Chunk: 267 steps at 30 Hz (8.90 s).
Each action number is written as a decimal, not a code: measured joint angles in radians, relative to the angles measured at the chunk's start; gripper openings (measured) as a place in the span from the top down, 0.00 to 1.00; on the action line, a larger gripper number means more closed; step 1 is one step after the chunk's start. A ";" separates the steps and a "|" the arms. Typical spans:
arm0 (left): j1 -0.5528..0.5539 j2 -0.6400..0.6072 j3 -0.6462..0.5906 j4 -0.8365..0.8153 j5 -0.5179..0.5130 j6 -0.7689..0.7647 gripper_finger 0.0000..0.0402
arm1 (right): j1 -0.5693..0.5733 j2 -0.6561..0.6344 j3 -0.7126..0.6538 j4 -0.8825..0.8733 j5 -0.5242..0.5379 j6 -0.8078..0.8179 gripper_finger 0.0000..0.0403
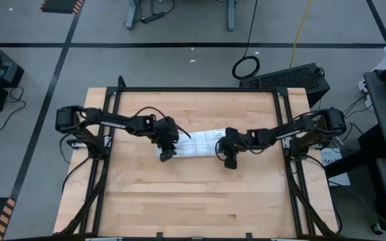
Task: Roll towel
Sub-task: Roll the white towel, then return to Home Position
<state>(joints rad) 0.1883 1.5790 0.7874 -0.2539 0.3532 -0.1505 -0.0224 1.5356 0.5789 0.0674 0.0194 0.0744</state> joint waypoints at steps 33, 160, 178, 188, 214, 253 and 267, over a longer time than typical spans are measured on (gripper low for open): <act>-0.357 0.090 0.000 0.110 -0.625 0.077 0.92 | -0.139 -0.019 0.153 -0.288 -0.437 -0.008 0.88; -0.144 0.038 -0.004 0.079 0.054 -0.315 0.69 | 0.038 0.109 -0.109 0.524 -0.037 0.027 0.99; -0.367 -0.160 -0.008 0.323 -0.363 -0.105 0.34 | -0.102 0.219 -0.106 0.565 -0.263 0.251 1.00; -0.441 0.032 -0.011 0.320 -0.690 -0.026 0.93 | -0.100 0.220 -0.108 0.567 -0.308 0.259 1.00; -0.509 -0.160 -0.296 0.389 -0.695 -0.256 1.00 | 0.013 0.223 -0.111 0.562 -0.223 0.221 1.00; -0.319 -0.617 -0.561 0.876 -0.667 0.221 1.00 | 0.070 -0.842 -0.133 -0.167 0.115 -0.255 1.00; -0.306 -0.635 -0.766 1.055 -0.651 0.097 1.00 | 0.070 -0.993 -0.483 0.147 0.139 -0.114 1.00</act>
<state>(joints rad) -0.1181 0.9436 0.0215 0.8010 -0.2981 -0.0538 0.0479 0.5429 0.0962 0.2140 0.1588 -0.0398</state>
